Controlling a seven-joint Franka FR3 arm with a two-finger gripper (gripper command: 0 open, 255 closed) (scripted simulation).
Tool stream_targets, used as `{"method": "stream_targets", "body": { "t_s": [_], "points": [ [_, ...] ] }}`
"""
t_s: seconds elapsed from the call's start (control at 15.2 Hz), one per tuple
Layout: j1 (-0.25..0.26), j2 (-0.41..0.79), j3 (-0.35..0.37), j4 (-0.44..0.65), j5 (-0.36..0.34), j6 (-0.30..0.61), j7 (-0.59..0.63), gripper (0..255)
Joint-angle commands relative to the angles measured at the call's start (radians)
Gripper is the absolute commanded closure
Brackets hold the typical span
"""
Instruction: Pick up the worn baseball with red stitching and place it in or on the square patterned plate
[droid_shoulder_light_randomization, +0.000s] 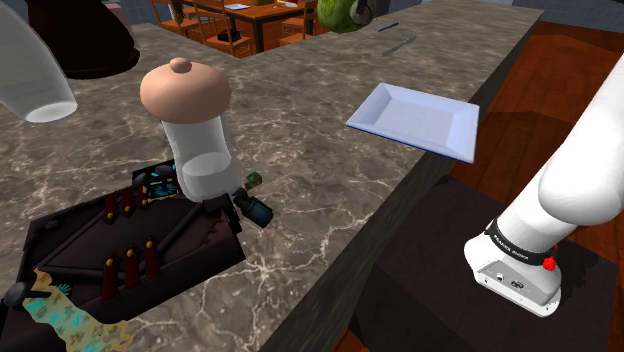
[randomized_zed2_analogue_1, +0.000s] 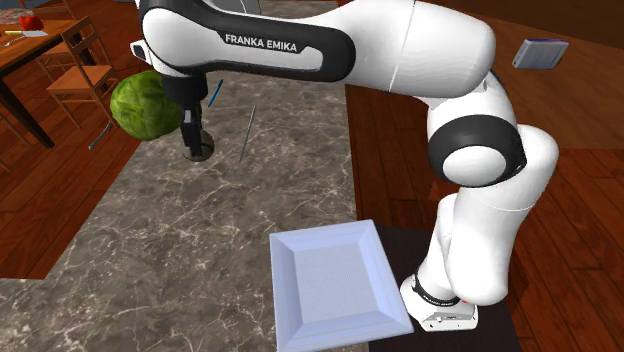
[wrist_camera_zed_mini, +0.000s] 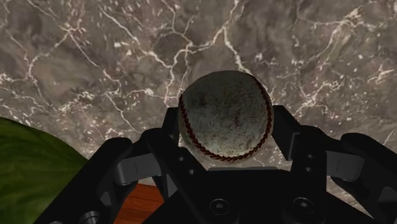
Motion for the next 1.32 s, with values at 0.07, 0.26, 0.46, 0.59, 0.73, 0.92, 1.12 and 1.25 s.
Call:
{"method": "stream_targets", "body": {
  "t_s": [0.07, 0.26, 0.46, 0.59, 0.73, 0.92, 1.12, 1.25],
  "points": [
    [0.024, -0.124, 0.016, -0.157, -0.02, 0.037, 0.036, 255],
    [0.043, -0.241, 0.038, -0.291, -0.036, 0.057, 0.076, 255],
    [0.057, -0.35, 0.064, -0.406, -0.045, 0.065, 0.118, 255],
    [0.066, -0.42, 0.083, -0.474, -0.047, 0.066, 0.146, 255],
    [0.074, -0.487, 0.103, -0.536, -0.046, 0.062, 0.174, 255],
    [0.087, -0.584, 0.134, -0.619, -0.04, 0.049, 0.217, 255],
    [0.101, -0.677, 0.167, -0.69, -0.028, 0.029, 0.26, 255],
    [0.111, -0.737, 0.19, -0.731, -0.016, 0.012, 0.29, 255]
  ]
}}
